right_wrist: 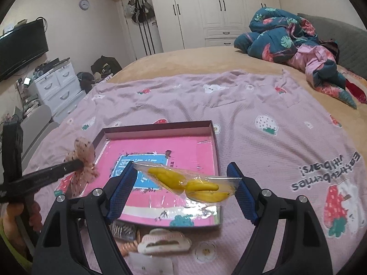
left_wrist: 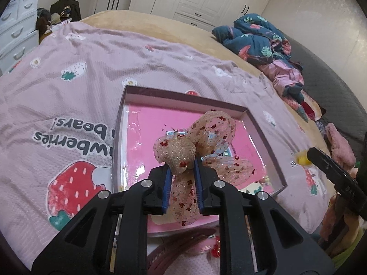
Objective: Organize jewelry
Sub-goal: 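Lower the beige bow into the box and open the left gripper while the right drops the yellow bag in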
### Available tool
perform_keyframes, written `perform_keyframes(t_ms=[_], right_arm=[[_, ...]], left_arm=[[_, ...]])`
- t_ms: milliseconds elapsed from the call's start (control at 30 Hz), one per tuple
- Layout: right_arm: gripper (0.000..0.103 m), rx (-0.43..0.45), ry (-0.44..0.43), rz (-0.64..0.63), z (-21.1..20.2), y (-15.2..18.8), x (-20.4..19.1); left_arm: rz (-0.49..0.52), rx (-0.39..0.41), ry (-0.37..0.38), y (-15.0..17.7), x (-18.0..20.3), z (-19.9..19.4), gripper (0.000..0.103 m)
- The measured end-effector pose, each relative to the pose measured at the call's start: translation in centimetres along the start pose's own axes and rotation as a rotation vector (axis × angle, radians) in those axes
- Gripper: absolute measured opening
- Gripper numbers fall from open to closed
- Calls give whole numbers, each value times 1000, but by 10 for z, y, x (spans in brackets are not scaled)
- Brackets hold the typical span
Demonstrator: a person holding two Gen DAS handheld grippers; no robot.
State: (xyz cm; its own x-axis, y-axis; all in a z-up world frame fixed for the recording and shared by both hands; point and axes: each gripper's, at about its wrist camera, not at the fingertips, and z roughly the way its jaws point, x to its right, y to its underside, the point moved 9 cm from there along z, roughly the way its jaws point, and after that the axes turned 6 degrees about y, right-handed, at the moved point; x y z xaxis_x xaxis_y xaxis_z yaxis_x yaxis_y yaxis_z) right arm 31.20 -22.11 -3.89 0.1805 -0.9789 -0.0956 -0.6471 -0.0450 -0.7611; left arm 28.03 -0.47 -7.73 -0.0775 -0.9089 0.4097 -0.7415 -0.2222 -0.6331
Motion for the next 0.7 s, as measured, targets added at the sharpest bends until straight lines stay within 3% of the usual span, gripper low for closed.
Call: perform_keyframes(t_ms=[400, 700], right_arm=[[79, -90, 38, -59, 47, 36, -10], [80, -145, 34, -72, 61, 53, -10]], left_arm=[[16, -15, -36, 2, -12, 13, 17], [15, -31, -59, 8, -19, 12, 36]])
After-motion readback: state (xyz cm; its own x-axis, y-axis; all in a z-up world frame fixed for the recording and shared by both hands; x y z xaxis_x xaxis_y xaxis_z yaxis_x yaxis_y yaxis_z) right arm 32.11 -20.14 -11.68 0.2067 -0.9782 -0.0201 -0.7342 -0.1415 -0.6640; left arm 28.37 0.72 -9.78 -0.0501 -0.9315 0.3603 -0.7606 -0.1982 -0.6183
